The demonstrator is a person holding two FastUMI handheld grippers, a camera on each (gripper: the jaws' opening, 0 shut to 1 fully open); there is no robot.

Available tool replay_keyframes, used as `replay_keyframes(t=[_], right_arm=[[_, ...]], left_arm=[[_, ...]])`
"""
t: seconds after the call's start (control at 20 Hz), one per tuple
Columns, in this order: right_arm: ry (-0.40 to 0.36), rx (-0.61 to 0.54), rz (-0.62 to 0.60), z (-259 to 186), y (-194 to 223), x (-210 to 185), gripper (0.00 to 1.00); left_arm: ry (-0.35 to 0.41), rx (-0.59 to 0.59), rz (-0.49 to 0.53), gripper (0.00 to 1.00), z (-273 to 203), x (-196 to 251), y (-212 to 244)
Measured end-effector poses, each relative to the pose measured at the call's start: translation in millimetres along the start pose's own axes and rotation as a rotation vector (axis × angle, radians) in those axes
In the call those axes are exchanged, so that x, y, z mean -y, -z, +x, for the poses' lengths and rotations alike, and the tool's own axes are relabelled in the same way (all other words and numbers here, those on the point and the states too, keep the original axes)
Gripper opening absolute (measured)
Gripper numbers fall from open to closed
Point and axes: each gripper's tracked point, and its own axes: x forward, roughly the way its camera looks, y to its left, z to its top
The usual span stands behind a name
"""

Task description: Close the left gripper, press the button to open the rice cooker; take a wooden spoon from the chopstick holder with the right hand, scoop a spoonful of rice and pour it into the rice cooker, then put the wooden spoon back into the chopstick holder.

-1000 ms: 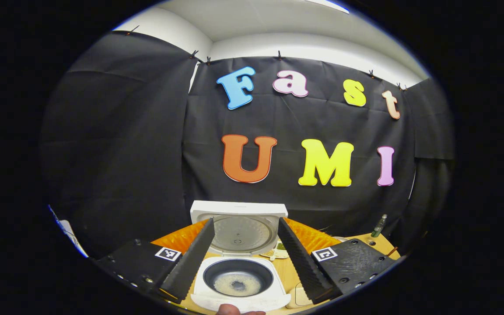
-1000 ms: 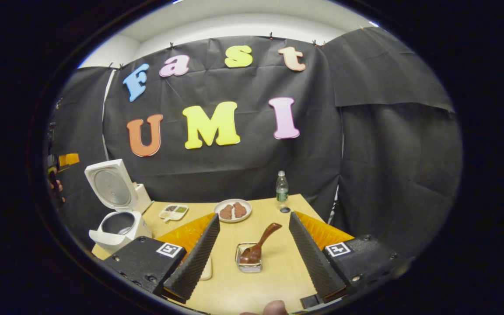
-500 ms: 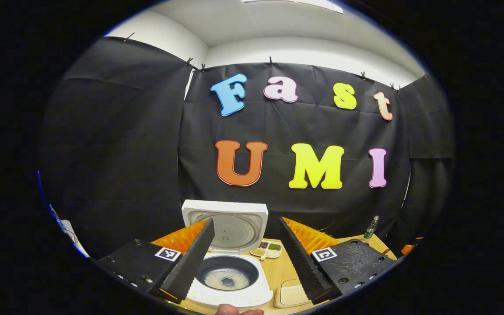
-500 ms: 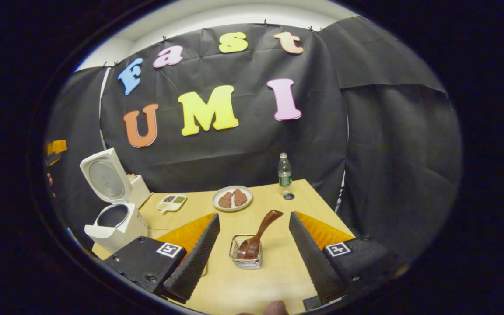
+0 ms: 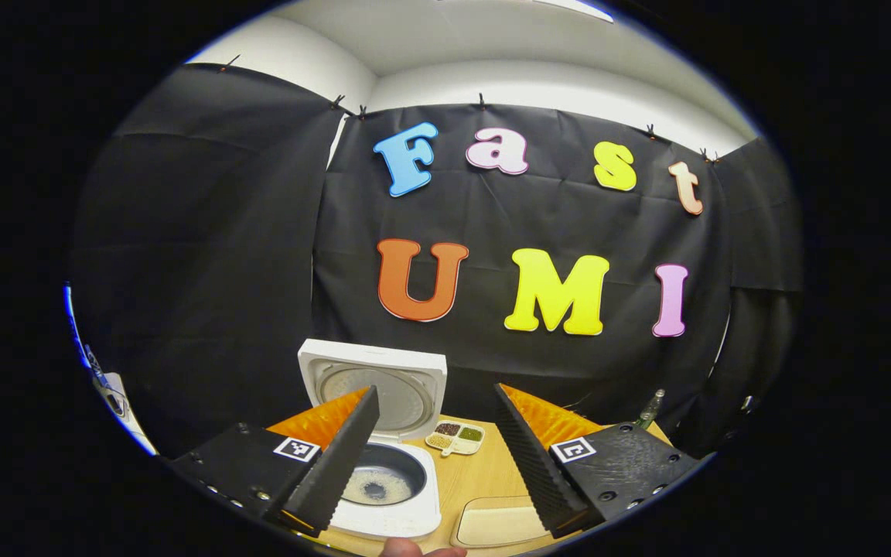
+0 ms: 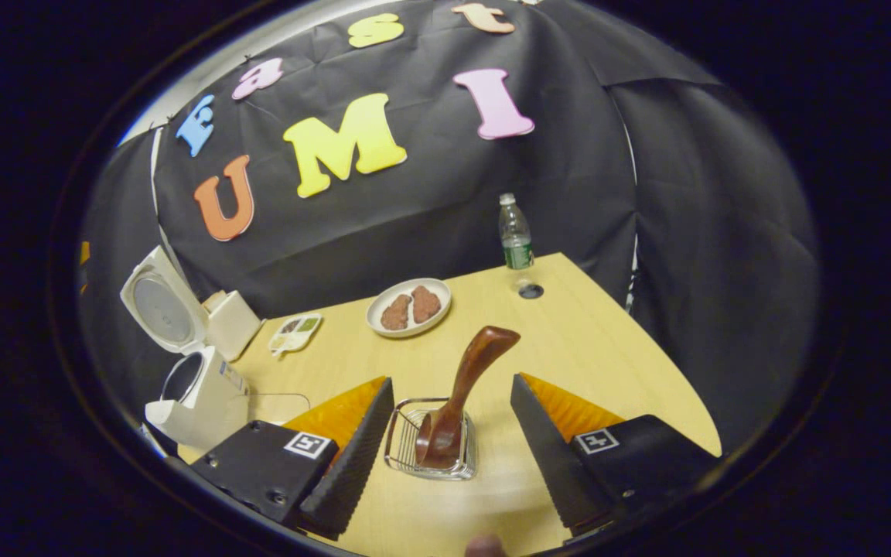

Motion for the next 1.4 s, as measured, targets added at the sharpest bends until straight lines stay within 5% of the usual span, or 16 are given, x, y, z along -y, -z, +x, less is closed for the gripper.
replay_keyframes(t=[0.1, 0.2, 0.65, 1.0, 1.4], right_arm=[[-0.009, -0.036, 0.020, 20.0, 7.4, 4.4, 0.91], [-0.028, -0.075, 0.027, 34.7, 13.1, 6.4, 0.87], [-0.076, -0.117, 0.024, 65.3, 7.3, 7.4, 0.31], [-0.069, -0.101, 0.009, 28.9, 0.8, -14.8, 0.22], [0.024, 0.041, -0.211, -34.2, -56.2, -48.1, 0.13]], left_arm=[[-0.013, -0.018, 0.007, 0.84, 7.6, 3.4, 3.8], [-0.036, -0.020, 0.012, 0.94, 13.4, 4.9, 5.1], [-0.103, -0.059, 0.028, 0.94, 12.4, 0.0, 21.4], [-0.099, -0.043, 0.027, 0.93, -9.3, -28.8, 23.5], [-0.053, -0.002, 0.063, 0.93, -36.3, -70.9, 24.8]])
